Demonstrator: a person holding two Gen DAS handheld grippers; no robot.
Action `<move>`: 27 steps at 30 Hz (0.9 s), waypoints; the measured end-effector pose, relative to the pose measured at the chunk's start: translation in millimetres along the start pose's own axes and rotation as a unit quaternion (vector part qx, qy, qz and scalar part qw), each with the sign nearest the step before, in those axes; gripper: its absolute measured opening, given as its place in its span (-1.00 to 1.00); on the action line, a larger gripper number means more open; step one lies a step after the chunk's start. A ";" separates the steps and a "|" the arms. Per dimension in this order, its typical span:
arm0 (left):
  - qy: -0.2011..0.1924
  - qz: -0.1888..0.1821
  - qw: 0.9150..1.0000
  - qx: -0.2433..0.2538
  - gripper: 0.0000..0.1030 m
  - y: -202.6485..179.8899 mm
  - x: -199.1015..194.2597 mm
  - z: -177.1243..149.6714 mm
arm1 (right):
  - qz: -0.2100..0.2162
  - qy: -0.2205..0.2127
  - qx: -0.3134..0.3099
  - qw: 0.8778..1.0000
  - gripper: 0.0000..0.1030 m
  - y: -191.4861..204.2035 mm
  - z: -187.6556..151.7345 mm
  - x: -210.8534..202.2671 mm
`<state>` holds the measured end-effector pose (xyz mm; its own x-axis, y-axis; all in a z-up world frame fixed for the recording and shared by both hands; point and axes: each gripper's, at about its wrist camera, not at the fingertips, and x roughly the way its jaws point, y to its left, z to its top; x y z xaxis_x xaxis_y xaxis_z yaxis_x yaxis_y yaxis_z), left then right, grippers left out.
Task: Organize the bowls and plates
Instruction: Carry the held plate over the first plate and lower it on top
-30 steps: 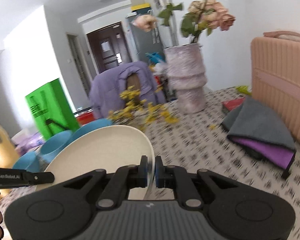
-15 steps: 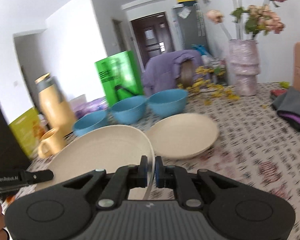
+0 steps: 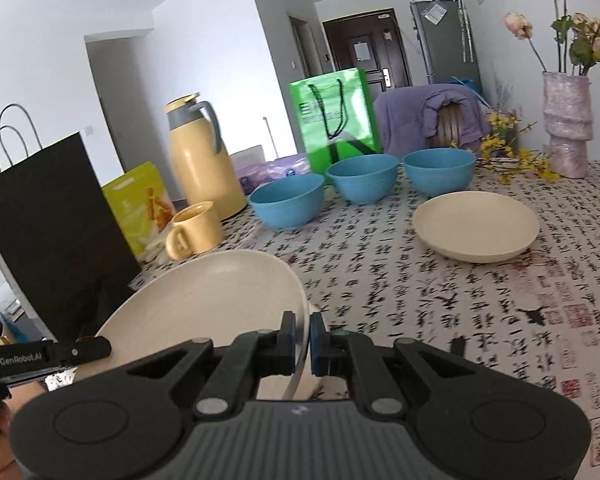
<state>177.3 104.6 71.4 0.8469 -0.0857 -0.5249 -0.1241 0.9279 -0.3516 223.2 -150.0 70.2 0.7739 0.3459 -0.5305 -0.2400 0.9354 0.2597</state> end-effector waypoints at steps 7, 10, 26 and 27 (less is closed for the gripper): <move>0.013 0.012 1.000 -0.013 -0.89 17.4 23.7 4.5 | -0.008 0.015 -0.011 1.000 -0.87 10.9 3.1 26.1; 0.014 0.015 1.000 -0.008 -0.89 23.3 36.7 6.5 | -0.014 0.021 -0.014 1.000 -0.86 14.0 4.1 44.2; 0.025 -0.004 0.999 0.036 -0.89 18.7 98.8 10.5 | -0.070 0.040 -0.019 0.997 -0.80 -4.0 -5.1 102.7; 0.024 -0.002 0.999 0.039 -0.89 19.0 101.0 10.2 | -0.072 0.042 -0.023 0.996 -0.79 -3.3 -6.4 104.9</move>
<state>265.8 117.3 19.6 0.8208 -0.1053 -0.5614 -0.0781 0.9529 -0.2930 301.4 -116.3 8.5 0.7512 0.2117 -0.6252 -0.1587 0.9773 0.1403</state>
